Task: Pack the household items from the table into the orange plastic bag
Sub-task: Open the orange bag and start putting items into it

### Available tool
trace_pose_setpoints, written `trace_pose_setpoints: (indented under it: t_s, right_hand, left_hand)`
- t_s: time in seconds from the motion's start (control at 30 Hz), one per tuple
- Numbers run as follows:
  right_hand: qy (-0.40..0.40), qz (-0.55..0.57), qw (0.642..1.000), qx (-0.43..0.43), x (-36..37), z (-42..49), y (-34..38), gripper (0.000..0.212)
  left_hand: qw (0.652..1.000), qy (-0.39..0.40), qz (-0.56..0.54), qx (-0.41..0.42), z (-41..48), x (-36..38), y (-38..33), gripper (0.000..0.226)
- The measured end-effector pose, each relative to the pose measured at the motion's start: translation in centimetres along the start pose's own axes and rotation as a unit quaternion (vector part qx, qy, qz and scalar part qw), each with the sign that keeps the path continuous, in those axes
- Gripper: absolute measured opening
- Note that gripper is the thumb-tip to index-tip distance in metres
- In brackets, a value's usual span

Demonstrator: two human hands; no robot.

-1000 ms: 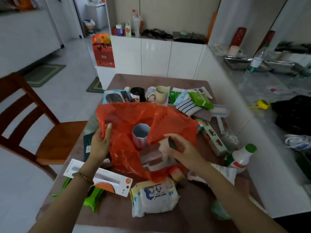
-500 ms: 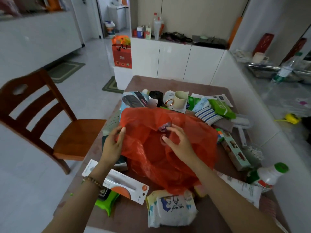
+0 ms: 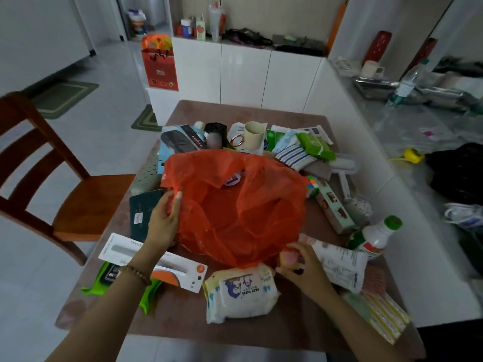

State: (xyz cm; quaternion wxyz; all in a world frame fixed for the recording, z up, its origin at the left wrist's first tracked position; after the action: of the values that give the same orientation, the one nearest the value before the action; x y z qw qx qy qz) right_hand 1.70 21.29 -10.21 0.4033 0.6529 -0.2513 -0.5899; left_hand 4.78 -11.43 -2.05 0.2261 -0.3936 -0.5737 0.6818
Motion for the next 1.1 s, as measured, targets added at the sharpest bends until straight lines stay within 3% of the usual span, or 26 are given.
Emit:
trace_pose_setpoints:
  t_s: [0.23, 0.4, 0.57, 0.7, 0.8, 0.87, 0.97, 1.1]
  right_hand:
    - [-0.017, -0.017, 0.999, 0.031, 0.7, -0.4, -0.2, 0.051]
    - [0.003, 0.079, 0.996, 0.041, -3.9, -1.2, 4.8, 0.071]
    - [0.067, 0.223, 0.972, 0.010, -2.2, 3.2, 12.2, 0.041]
    - [0.084, 0.156, 0.984, -0.015, 6.8, 9.4, 13.1, 0.045]
    - [0.028, 0.058, 0.998, -0.007, 11.4, 13.6, 9.9, 0.048]
    - [-0.007, 0.012, 0.999, 0.033, 12.2, 15.4, 7.8, 0.055]
    - [0.005, -0.001, 0.997, 0.073, 11.4, 15.9, 6.8, 0.070]
    - [0.005, 0.061, 0.998, -0.012, 7.9, 9.4, 9.9, 0.053]
  left_hand:
    - [1.000, -0.008, 0.013, 0.000, 0.0, -0.1, 0.0, 0.043]
    - [1.000, -0.021, 0.000, 0.004, 0.6, -0.7, -0.2, 0.044]
    - [0.999, -0.035, -0.020, -0.005, 1.5, -1.4, -0.6, 0.048]
    - [0.999, -0.034, -0.032, -0.005, 1.9, -1.7, -0.3, 0.045]
    - [0.999, -0.022, -0.034, -0.004, 2.4, -2.0, 0.0, 0.042]
    - [0.999, -0.021, -0.030, 0.006, 2.6, -2.2, 0.1, 0.031]
    - [1.000, -0.013, -0.006, 0.014, 2.7, -2.7, 0.5, 0.021]
    - [0.999, 0.013, 0.032, 0.039, 2.7, -4.0, 1.6, 0.025]
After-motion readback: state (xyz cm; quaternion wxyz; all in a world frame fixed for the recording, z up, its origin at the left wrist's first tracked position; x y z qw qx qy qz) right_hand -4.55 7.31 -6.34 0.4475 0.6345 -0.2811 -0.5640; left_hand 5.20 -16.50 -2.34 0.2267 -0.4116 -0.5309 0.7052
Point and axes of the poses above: each hand's wrist, its own z-axis towards the middle knuckle, its own x-axis out of the palm, y = z × x, the point moved 2 cm from there along z, towards the middle knuckle, and after that the axes turned 8 degrees about -y, right-handed, at the moved point
